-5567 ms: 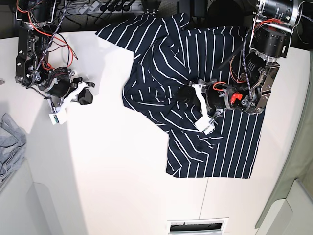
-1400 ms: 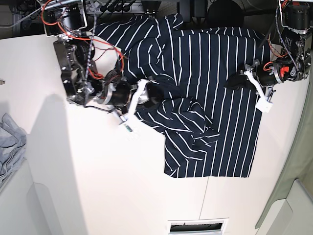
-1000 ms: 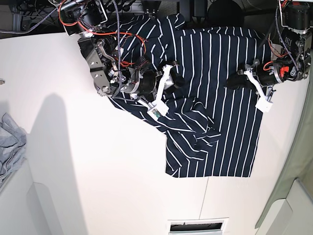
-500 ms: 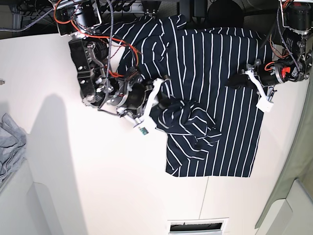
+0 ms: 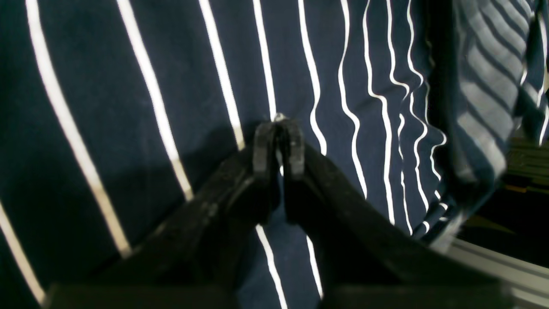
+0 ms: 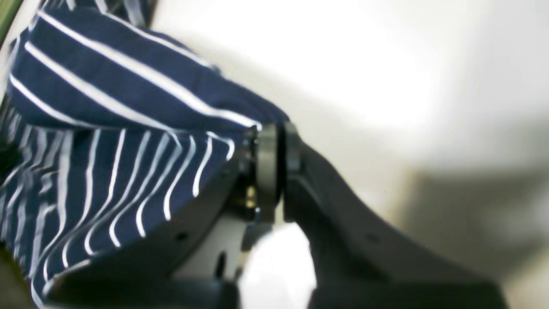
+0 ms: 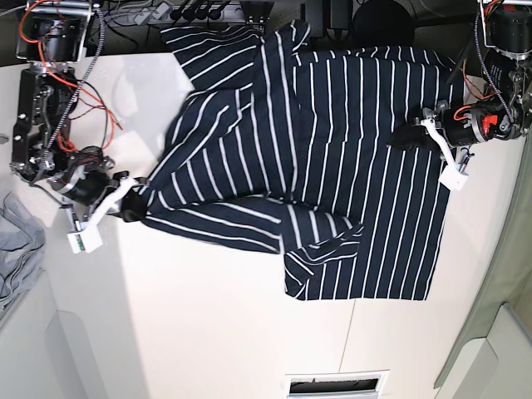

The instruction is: Layout the t-shirt on the table in an organized manner, then fold the t-shirt properly

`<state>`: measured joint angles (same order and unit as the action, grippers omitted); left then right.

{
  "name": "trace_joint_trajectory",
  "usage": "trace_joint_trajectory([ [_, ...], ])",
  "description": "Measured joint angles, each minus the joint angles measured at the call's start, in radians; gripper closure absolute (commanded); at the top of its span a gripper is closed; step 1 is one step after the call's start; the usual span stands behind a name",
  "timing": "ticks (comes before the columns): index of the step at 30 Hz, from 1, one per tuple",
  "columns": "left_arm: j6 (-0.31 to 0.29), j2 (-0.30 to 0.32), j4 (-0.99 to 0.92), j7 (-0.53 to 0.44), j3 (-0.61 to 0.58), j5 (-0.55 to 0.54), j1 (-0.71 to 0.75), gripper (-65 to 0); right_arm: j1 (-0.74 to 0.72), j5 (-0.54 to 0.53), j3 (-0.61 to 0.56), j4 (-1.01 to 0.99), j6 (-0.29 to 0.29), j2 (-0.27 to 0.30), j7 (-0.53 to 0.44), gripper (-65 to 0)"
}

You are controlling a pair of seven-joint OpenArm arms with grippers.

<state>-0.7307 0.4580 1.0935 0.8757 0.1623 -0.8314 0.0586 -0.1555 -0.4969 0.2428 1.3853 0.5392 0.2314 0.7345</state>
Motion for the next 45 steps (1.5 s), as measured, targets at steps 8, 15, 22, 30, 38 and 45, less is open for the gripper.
trace_joint_trajectory([
  [8,0.004,0.002,-0.001,0.003,0.000,-0.022,0.002,-6.0,0.000,-0.003,0.052,0.000,-0.032,0.095,-0.005,-31.2],
  [15,0.005,0.002,-0.001,0.007,0.000,-0.023,0.002,-6.0,0.000,-0.142,0.074,0.000,-0.021,0.066,0.027,-31.2],
  [22,0.006,0.002,-0.001,0.014,0.001,-0.023,0.002,-6.0,0.000,-0.141,-0.038,0.000,0.019,-0.060,0.003,-31.2],
  [30,0.008,0.008,-0.001,0.017,-0.026,-0.037,0.002,-6.0,-0.003,0.227,-0.362,0.000,-0.072,-0.126,-0.218,-31.2],
  [38,0.007,0.010,0.000,0.015,-0.040,-0.031,0.002,-6.0,-0.108,0.347,-0.467,-0.016,-0.227,-0.126,-0.219,-31.2],
  [45,0.007,0.010,0.000,0.015,-0.040,-0.031,0.002,-6.0,-0.172,0.350,-0.468,-0.186,-0.227,-0.132,-0.233,-18.0],
])
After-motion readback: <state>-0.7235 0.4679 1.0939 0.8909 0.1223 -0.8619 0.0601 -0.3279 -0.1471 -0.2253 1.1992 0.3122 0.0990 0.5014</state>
